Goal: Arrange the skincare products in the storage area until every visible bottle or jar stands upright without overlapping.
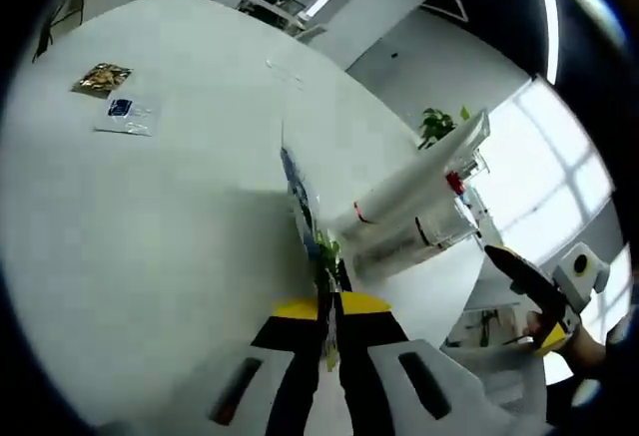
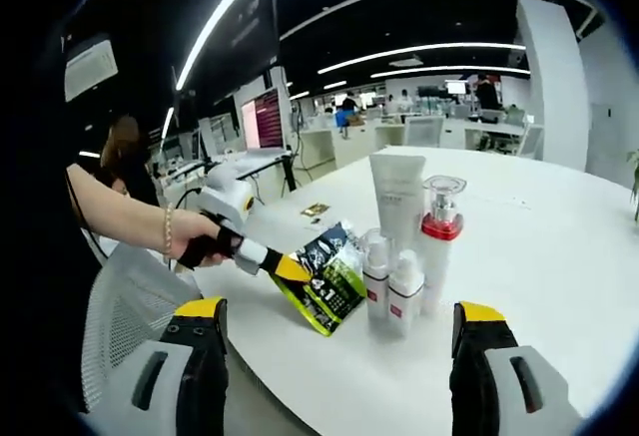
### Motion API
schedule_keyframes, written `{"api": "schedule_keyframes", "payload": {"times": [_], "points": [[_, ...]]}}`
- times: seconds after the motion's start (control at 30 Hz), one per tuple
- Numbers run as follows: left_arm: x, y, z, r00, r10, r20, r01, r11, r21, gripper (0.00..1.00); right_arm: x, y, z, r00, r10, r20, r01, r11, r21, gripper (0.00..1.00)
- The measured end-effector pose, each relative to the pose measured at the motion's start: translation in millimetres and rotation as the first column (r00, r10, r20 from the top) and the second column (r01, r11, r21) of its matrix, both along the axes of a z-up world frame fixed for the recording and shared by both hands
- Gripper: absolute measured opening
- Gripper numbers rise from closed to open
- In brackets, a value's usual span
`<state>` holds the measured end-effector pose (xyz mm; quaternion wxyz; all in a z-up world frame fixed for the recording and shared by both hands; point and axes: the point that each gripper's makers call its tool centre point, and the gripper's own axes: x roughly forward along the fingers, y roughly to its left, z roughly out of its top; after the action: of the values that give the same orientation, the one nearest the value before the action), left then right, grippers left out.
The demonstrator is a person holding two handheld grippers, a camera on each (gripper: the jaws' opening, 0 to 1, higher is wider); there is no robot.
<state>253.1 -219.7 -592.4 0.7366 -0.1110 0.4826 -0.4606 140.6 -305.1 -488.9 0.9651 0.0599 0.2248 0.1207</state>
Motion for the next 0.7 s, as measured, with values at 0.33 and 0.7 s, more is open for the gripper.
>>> {"api": "schedule_keyframes", "payload": {"times": [0.33, 0.7], "points": [[4.2, 7, -10.1, 1.000, -0.017, 0.020, 0.016, 0.998, 0.059, 0.22, 0, -5, -1.3, 1.000, -0.021, -0.005, 0.021, 1.000, 0.013, 0.99], [10.0, 20, -13.2, 0.998, -0.038, 0.058, 0.032, 0.994, 0.106, 0.30, -1, -9, -8.1, 1.000, -0.022, -0.022, 0.023, 1.000, 0.004, 0.99]]}}
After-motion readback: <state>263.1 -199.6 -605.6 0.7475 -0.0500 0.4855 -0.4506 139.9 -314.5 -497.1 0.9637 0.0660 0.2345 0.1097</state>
